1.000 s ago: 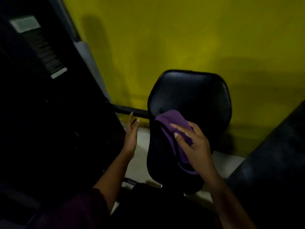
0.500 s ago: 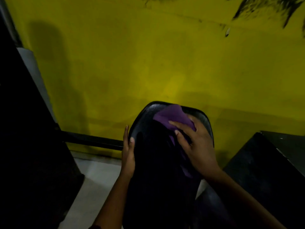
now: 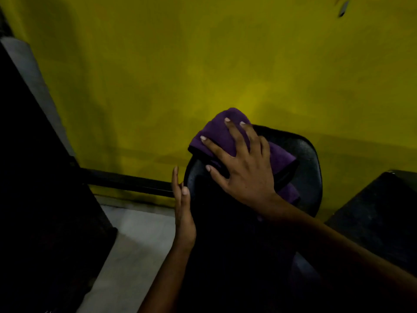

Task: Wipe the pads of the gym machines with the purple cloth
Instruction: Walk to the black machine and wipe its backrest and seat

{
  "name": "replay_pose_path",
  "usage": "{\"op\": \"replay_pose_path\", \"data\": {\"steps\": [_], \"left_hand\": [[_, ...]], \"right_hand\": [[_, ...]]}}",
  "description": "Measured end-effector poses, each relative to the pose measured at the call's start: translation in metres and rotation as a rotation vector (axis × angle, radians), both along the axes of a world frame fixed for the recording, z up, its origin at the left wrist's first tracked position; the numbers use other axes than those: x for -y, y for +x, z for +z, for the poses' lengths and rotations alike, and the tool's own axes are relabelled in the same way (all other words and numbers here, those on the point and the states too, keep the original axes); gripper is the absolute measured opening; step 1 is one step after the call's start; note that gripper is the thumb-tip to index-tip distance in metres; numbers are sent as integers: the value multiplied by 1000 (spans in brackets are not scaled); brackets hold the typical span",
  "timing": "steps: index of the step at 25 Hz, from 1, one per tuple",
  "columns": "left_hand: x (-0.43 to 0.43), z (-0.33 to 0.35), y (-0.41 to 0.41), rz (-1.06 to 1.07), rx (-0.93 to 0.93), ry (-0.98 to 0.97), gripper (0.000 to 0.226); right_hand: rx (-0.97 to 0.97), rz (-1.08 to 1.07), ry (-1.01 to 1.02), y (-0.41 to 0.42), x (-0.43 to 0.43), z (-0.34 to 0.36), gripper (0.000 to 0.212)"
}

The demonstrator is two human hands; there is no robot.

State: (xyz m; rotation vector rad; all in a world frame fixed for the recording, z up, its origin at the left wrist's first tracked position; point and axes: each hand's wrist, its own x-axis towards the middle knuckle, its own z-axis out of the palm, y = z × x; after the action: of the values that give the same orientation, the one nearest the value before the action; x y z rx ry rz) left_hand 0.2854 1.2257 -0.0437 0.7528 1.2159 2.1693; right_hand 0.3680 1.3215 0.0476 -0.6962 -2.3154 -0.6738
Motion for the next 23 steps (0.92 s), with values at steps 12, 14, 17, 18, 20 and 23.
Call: {"op": "replay_pose_path", "data": {"steps": [12,14,17,18,20,23], "left_hand": [[26,0,-6,-131,15,-58,85],[26,5,-6,-109,-57,-131,78],[23,7,-2,-101,-107,-169,54],[22,6,0,-106,-110,-174,55],[21,5,5,-83,-119,-208,67],[17,0,9,-42,-160,-252,79]], "right_hand": [[363,316,137,62,35,-113,47],[425,412,127,73,32,-101,44],[378,500,105,74,21,-49,37],[342,508,111,67,15,-26,36],[340,532,201,43,-6,18,35],[593,608,334,11,-37,53,37]]}}
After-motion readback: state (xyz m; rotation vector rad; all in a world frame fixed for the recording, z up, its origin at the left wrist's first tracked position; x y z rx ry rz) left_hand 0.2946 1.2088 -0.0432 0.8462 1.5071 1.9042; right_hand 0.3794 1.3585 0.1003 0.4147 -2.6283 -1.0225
